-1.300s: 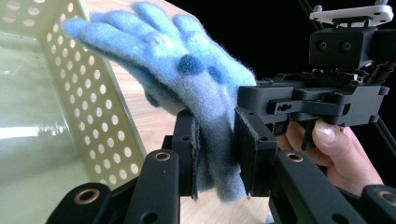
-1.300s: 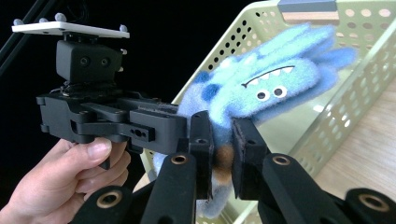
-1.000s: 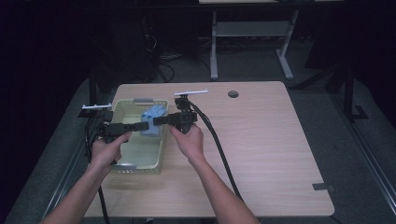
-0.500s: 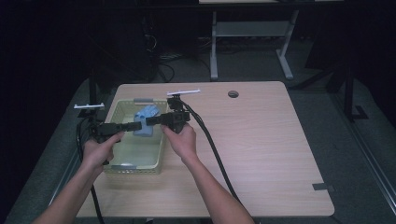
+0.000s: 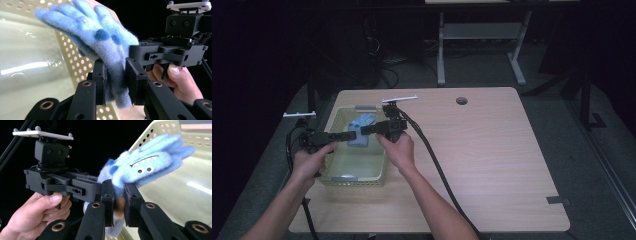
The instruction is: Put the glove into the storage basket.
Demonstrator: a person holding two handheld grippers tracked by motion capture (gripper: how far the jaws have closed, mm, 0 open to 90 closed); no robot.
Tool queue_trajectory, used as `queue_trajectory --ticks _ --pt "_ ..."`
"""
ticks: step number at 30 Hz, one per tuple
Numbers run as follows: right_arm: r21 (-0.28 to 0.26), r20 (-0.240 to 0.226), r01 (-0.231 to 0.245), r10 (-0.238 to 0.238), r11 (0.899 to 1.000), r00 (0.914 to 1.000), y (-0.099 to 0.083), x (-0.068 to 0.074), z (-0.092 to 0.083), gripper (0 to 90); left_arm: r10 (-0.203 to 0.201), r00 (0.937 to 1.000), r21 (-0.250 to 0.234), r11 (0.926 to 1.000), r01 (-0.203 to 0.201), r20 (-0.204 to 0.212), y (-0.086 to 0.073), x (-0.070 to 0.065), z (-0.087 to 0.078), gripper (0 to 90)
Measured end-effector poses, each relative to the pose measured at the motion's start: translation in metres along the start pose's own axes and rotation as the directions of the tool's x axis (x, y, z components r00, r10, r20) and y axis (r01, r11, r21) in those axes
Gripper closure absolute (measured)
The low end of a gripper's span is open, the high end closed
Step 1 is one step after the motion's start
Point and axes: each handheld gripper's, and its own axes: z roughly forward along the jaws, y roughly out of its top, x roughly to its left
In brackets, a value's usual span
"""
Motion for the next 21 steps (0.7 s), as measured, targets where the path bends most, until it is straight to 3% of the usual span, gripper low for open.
queue_trajectory --ticks 21 --pt "0.026 -0.022 -0.042 0.043 0.999 0.9989 -0.005 -0.010 0.025 80.1 -0.027 0.9990 0.032 0.9991 0.028 -0.036 -0.002 0.018 -0.008 70.2"
